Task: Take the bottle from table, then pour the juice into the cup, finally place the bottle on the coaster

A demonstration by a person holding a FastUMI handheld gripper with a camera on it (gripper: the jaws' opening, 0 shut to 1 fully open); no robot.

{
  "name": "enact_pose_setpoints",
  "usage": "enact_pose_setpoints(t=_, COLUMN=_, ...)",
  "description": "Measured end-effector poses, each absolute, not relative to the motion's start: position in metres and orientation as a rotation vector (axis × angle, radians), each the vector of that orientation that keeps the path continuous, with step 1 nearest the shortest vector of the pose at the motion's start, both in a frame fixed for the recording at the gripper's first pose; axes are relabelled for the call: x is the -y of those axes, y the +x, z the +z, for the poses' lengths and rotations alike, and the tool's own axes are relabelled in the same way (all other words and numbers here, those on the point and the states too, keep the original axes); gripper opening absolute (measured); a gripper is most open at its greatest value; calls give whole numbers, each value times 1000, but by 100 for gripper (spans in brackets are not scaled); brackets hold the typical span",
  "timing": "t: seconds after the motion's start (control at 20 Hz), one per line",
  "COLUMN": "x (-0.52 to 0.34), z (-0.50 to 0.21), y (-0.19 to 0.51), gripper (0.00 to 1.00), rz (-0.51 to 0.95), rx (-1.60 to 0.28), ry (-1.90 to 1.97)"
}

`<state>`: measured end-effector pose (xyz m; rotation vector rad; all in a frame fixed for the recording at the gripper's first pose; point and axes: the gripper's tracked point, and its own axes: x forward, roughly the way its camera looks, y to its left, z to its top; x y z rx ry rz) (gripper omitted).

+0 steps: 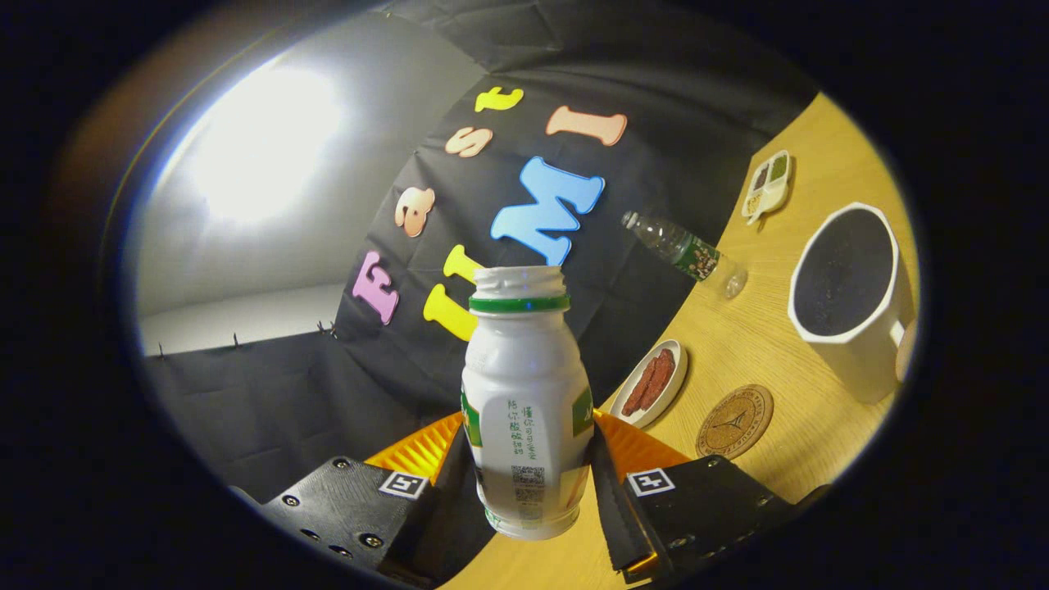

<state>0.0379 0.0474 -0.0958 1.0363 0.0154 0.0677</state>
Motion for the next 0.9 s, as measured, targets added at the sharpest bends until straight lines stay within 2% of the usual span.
enact_pose_setpoints(t=0.9, x=-5, z=-81, y=24, gripper=73, rz=61, rx=85, ry=1488)
